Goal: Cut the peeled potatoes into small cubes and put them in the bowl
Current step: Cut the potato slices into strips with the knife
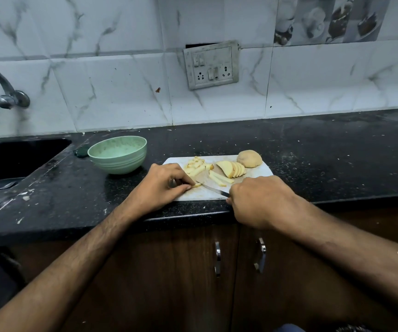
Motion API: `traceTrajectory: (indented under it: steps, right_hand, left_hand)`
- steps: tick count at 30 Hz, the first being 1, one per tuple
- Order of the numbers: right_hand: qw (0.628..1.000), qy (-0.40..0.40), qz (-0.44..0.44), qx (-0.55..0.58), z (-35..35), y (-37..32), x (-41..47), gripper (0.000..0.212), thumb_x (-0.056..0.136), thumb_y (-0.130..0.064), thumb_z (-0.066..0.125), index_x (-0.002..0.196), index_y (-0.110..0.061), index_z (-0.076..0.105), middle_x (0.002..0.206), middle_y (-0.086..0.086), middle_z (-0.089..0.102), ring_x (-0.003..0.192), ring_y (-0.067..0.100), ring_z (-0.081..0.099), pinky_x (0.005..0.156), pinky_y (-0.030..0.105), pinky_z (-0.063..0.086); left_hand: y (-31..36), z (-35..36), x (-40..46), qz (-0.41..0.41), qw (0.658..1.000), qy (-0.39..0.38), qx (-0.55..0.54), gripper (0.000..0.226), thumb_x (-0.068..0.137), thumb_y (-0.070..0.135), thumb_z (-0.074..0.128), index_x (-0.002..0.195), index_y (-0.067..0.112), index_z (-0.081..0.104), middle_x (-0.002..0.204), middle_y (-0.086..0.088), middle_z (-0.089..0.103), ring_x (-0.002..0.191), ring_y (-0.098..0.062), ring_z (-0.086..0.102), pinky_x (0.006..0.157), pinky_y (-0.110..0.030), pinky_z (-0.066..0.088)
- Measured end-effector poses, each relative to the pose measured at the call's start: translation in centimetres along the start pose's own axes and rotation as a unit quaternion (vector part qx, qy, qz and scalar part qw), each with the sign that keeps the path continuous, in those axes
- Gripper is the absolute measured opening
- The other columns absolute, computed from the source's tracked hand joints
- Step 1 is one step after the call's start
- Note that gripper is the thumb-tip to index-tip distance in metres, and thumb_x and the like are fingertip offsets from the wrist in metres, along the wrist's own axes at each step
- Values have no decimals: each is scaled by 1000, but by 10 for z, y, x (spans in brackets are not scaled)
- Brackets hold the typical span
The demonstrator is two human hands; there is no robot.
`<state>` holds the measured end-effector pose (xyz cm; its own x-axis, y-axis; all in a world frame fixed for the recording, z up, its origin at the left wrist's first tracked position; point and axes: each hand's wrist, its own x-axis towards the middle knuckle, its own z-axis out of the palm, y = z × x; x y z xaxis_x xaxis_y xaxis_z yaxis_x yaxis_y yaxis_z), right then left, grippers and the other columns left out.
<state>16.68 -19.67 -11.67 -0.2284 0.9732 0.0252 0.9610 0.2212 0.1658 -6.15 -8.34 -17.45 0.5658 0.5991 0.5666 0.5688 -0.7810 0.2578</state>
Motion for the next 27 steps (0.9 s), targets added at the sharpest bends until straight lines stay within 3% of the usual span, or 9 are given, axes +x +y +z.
traceTrajectory:
  steps: [3, 8, 14, 16, 19, 22, 27]
  right_hand:
    - [997, 47, -17, -64, 3, -2, -2, 21, 101, -31, 39, 104, -21, 58, 102, 2, 63, 84, 26, 56, 69, 38, 42]
    - [1000, 9, 15, 25, -9, 9, -2, 38, 104, -46, 30, 106, -20, 57, 113, 5, 64, 102, 26, 60, 72, 35, 34]
    - [997, -41, 14, 60, -5, 0, 1, 26, 104, -45, 33, 96, -23, 45, 102, 3, 56, 84, 22, 45, 73, 34, 33]
    - [996, -51, 17, 70, -4, -3, 2, 24, 104, -45, 34, 96, -23, 43, 96, 1, 49, 84, 21, 45, 74, 35, 35]
    - [999, -31, 3, 30, -2, -7, -1, 21, 103, -42, 34, 96, -24, 44, 100, 4, 57, 82, 21, 46, 74, 37, 39]
    - [999, 21, -17, -42, -4, -6, -4, 23, 104, -39, 34, 97, -24, 49, 105, 2, 62, 79, 21, 46, 69, 36, 37]
    - [1000, 20, 2, 2, -13, 4, -3, 35, 104, -47, 29, 97, -22, 53, 111, 5, 64, 97, 26, 59, 71, 35, 33]
  left_hand:
    - [0, -1, -3, -13, 1000, 3, 6, 13, 85, 21, 81, 95, 29, 81, 88, 15, 69, 82, -2, 65, 72, -8, 37]
    - [3, -3, -6, -18, 999, 21, -17, 13, 83, 15, 83, 94, 22, 82, 83, 17, 68, 75, 2, 62, 68, -5, 37]
    - [3, -2, -6, -26, 999, 23, -33, 13, 83, 14, 83, 94, 21, 82, 83, 14, 70, 76, 2, 62, 68, -7, 40]
    - [2, -1, -6, -30, 999, 23, -38, 14, 83, 15, 83, 95, 23, 82, 85, 14, 71, 79, 0, 64, 73, -14, 48]
    - [0, -1, -6, -42, 998, 24, -41, 16, 83, 14, 83, 94, 25, 82, 87, 13, 72, 84, -7, 67, 81, -30, 55]
    - [2, -1, -7, -49, 997, 28, -43, 16, 82, 12, 83, 92, 24, 82, 86, 14, 72, 84, -8, 68, 85, -34, 56]
    - [8, -3, -7, -77, 993, 36, -81, 21, 81, 8, 83, 96, 18, 73, 81, 7, 72, 76, -10, 68, 70, -20, 51]
